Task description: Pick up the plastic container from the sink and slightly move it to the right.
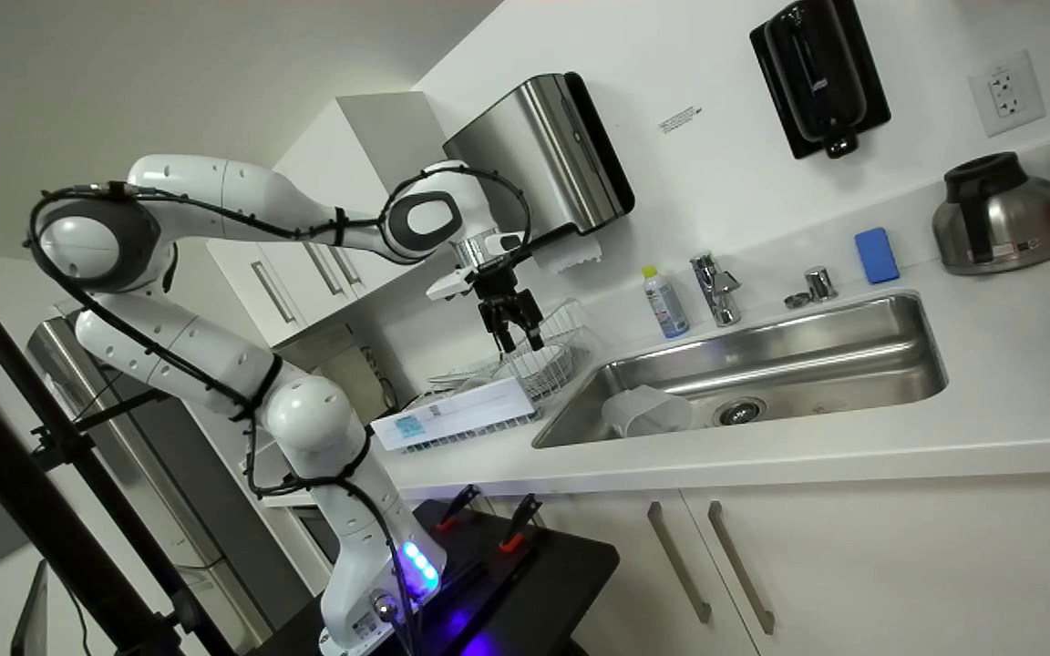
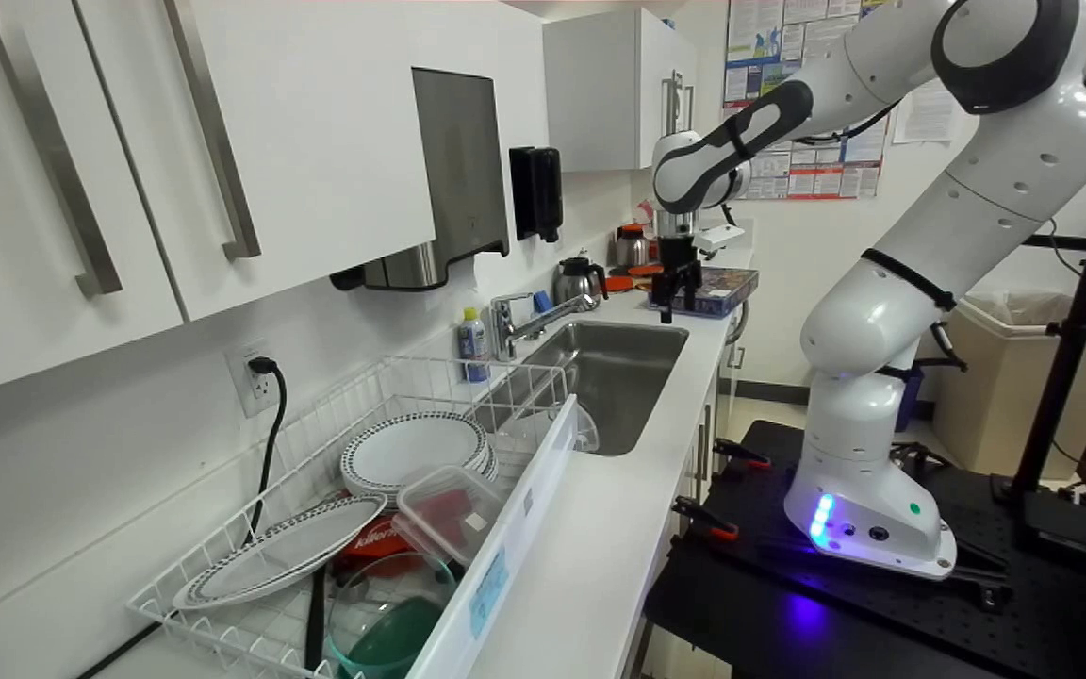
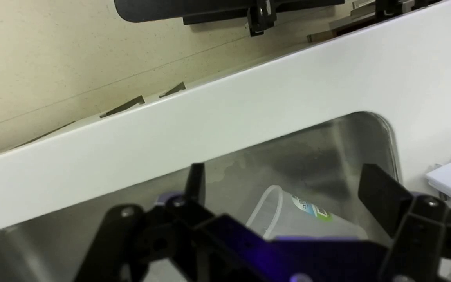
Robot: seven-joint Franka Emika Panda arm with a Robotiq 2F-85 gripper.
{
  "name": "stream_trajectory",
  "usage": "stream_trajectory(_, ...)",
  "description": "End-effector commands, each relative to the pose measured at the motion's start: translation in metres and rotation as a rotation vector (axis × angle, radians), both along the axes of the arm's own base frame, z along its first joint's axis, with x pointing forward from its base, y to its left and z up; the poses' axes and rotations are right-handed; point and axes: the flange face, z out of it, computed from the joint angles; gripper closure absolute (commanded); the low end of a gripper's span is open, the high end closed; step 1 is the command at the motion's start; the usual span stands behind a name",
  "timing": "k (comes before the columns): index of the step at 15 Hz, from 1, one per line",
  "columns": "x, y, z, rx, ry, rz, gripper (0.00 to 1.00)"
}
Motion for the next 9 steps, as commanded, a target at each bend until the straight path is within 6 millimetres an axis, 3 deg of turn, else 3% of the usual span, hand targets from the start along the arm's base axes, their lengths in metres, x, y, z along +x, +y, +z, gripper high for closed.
stream_trajectory(1, 0.026, -0.010, -0.033, 0.010, -0.009, 0.011, 0.00)
stream_trajectory(8, 0.088, -0.068, -0.119, 0.053, -0.097, -0.145, 0.00)
stream_trajectory(9, 0.063, -0.052, -0.099, 0.074, -0.111, -0.128, 0.00)
